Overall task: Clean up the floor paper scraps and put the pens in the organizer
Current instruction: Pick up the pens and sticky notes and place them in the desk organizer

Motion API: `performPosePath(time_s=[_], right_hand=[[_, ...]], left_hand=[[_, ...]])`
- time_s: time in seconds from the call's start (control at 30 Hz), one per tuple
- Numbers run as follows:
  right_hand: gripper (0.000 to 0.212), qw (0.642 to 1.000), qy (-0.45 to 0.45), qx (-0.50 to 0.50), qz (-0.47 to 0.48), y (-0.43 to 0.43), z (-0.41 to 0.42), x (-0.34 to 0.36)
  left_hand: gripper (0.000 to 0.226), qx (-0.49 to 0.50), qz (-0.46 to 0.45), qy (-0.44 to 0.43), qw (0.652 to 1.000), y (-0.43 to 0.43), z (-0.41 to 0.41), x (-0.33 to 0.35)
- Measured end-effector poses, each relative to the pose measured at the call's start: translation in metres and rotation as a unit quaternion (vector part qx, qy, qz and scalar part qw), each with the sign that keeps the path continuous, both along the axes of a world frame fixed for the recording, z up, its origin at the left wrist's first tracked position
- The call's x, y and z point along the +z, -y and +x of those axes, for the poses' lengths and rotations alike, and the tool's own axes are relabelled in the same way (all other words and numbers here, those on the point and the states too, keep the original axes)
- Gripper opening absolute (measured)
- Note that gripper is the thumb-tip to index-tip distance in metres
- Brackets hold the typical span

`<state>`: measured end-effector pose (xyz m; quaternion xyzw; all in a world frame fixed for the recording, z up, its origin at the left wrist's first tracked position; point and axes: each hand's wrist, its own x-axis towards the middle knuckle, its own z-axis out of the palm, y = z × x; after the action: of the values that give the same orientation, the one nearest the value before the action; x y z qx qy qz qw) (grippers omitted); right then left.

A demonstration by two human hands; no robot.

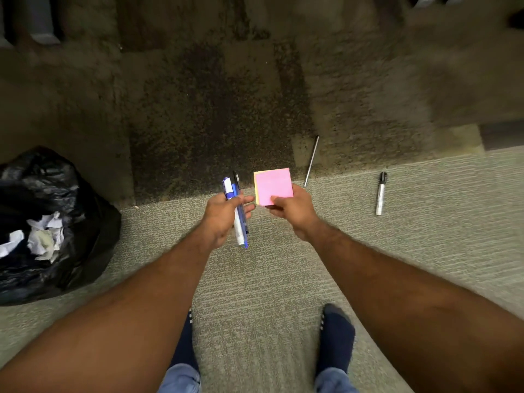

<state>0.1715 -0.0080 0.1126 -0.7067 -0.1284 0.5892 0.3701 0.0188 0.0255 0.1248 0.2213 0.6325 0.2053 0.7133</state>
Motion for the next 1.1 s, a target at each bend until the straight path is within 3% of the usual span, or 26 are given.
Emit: performPosePath(time_s=[0.2, 0.5, 0.63, 0.83, 1.1], right_hand=[[0.030, 0.997, -0.044, -0.054, 0.012, 0.008, 0.013, 0.102], [0.034, 0.996, -0.005, -0.074, 0.051, 0.009, 0.034, 0.293], [0.023, 0.992, -0.027, -0.106, 0.063, 0.010, 0.035, 0.385], [0.027, 0.989, 0.011, -0.102, 0.102, 0.015, 0.030, 0.521], [0.025, 0.980, 0.045, -0.117, 0.155, 0.002, -0.009, 0.624]], left_hand=[[0.016, -0.006, 0.004, 0.015, 1.000, 0.004, 0.003, 0.097], [0.024, -0.058, 0.046, 0.033, 0.997, -0.011, 0.001, 0.290], [0.025, -0.055, 0.074, 0.040, 0.995, -0.022, 0.002, 0.370], [0.023, -0.039, 0.098, 0.067, 0.992, -0.027, -0.012, 0.477], [0.023, -0.049, 0.157, 0.095, 0.982, -0.041, -0.061, 0.576]])
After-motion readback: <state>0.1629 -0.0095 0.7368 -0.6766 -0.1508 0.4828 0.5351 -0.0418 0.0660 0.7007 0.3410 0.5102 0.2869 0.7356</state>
